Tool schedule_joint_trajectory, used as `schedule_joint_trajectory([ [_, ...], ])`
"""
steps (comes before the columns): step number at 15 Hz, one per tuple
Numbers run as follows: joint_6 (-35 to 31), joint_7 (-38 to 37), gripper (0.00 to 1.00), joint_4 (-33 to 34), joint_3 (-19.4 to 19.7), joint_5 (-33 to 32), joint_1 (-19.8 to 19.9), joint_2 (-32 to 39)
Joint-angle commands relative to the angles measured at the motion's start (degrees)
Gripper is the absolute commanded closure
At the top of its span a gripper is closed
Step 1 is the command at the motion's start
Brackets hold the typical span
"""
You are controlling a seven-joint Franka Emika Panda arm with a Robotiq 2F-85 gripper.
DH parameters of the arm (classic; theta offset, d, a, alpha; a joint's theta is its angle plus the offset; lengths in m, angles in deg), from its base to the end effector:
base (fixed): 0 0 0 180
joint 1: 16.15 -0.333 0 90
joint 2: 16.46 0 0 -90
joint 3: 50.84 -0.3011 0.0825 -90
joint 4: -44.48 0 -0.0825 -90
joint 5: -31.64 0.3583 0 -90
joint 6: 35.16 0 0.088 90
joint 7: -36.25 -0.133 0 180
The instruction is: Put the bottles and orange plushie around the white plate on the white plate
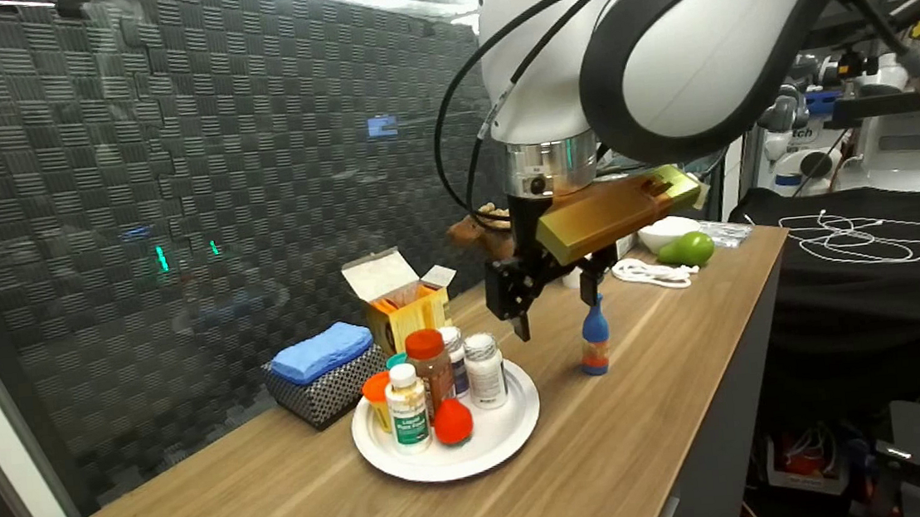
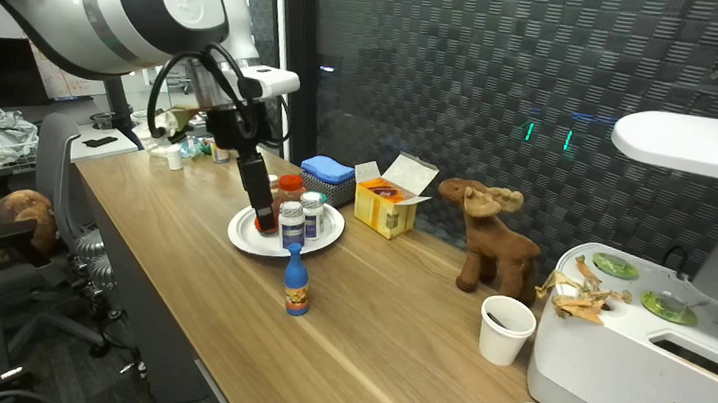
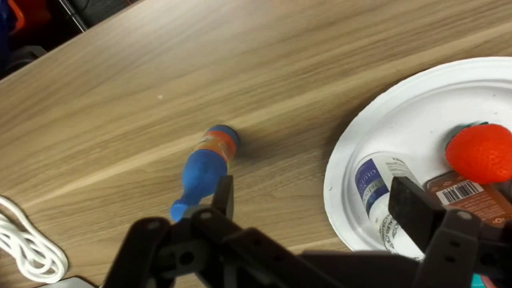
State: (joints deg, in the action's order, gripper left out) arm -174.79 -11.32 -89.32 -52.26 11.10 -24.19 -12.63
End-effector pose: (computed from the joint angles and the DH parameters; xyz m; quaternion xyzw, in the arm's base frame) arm 0.4926 0.0753 0.2898 0.9737 -0.1948 0.0711 0.0946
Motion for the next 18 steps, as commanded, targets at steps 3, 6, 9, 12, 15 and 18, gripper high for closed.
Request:
schedule_joint_trajectory([
  [3, -1.3, -4.8, 0.00, -6.6, -1.1, -2.1, 0.9, -7.1],
  [6, -2.8, -9.0, 0.00, -9.3, -1.6, -3.5, 1.9, -9.2],
  [9, -6.2, -14.2, 0.00, -11.1, -1.8, -6.4, 3.4, -9.5],
  [12, -8.1, -19.8, 0.00, -11.8, -1.8, -10.8, 4.9, -8.8],
  [15, -8.9, -26.1, 0.00, -12.5, -1.8, -16.2, 6.1, -9.1],
  [18, -9.4, -32.0, 0.00, -12.4, -1.6, -20.9, 6.6, -8.9],
])
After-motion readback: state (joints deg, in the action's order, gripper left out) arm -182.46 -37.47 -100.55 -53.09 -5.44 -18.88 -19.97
